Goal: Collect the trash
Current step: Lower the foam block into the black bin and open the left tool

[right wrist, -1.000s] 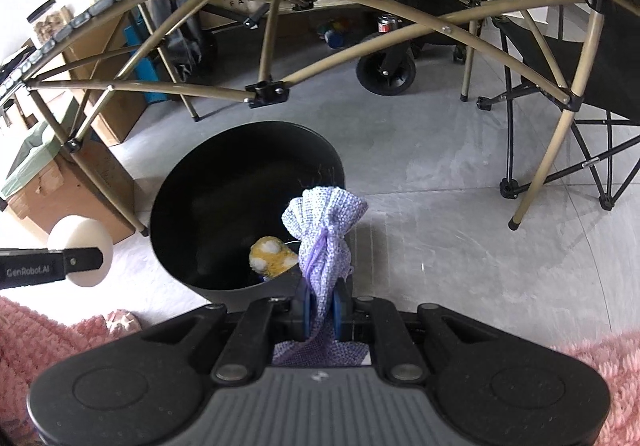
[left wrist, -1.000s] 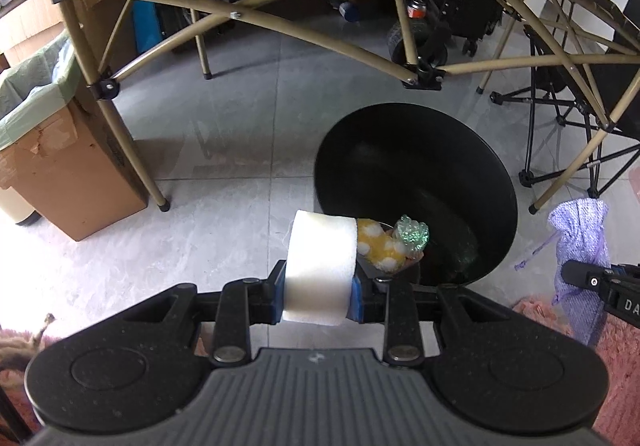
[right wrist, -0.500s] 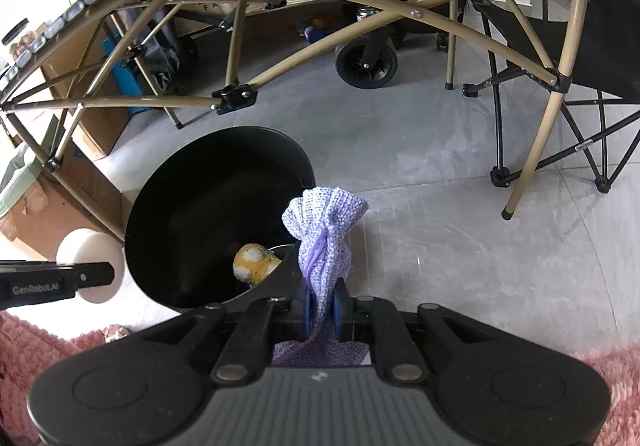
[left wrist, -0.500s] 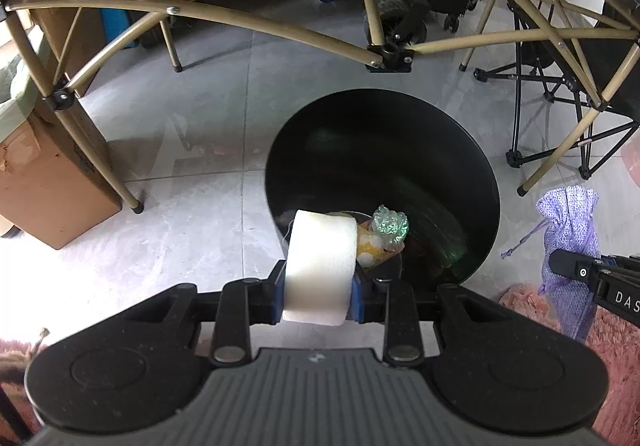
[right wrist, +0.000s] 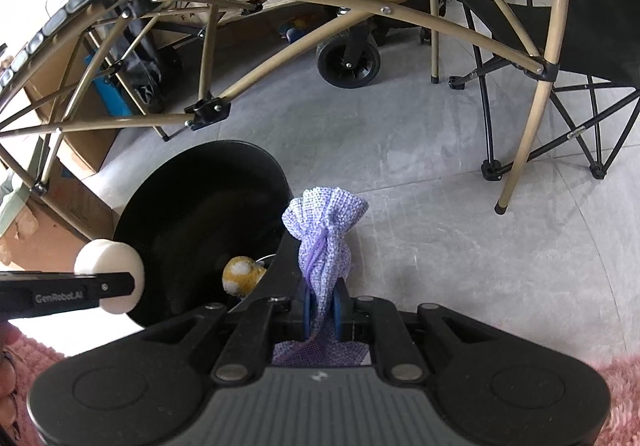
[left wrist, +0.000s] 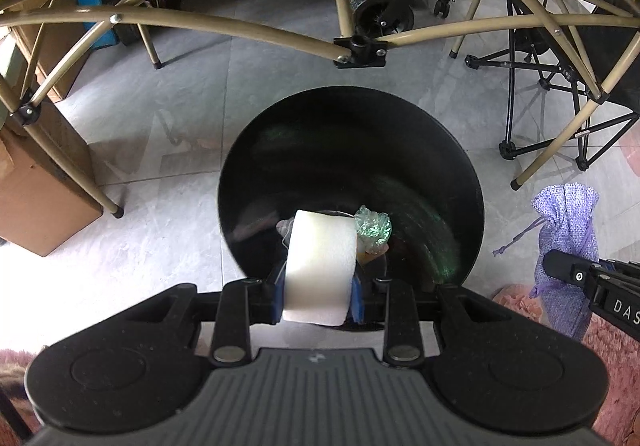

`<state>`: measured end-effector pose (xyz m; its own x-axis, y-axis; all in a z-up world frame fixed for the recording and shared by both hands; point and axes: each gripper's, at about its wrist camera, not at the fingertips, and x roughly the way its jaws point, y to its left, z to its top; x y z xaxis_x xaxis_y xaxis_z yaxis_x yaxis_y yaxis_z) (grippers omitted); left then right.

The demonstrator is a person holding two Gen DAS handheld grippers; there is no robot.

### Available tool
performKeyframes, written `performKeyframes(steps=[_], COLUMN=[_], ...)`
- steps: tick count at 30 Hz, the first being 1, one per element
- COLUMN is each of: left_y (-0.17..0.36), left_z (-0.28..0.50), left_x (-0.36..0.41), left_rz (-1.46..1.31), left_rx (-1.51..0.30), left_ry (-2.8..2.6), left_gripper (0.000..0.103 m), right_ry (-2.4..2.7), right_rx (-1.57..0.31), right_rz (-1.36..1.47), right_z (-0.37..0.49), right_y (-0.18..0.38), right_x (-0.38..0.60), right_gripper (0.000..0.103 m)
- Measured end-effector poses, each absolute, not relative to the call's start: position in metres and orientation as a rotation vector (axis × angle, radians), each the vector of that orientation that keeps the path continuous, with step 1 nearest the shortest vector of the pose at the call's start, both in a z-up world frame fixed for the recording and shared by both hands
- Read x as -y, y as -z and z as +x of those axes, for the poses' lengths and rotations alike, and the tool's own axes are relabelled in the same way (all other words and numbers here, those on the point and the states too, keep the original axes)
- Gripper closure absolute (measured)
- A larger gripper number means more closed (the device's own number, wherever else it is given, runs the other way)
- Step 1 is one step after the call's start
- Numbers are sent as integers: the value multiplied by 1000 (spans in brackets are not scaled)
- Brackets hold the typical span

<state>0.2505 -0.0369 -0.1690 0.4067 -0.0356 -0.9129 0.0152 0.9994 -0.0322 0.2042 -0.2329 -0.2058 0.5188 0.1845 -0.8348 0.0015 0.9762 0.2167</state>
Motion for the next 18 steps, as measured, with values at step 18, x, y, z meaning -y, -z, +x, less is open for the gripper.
performKeyframes(steps=[18], left_y=[174], left_z=[270], left_x=[74], left_rz=[-8], left_rx=[-1166], left_ry=[78], left_gripper=[73], right_ry=[-84], right_rx=[-1031], right_rz=[204], right_z=[212], right_y=[211], right_x=[239], right_gripper=[93])
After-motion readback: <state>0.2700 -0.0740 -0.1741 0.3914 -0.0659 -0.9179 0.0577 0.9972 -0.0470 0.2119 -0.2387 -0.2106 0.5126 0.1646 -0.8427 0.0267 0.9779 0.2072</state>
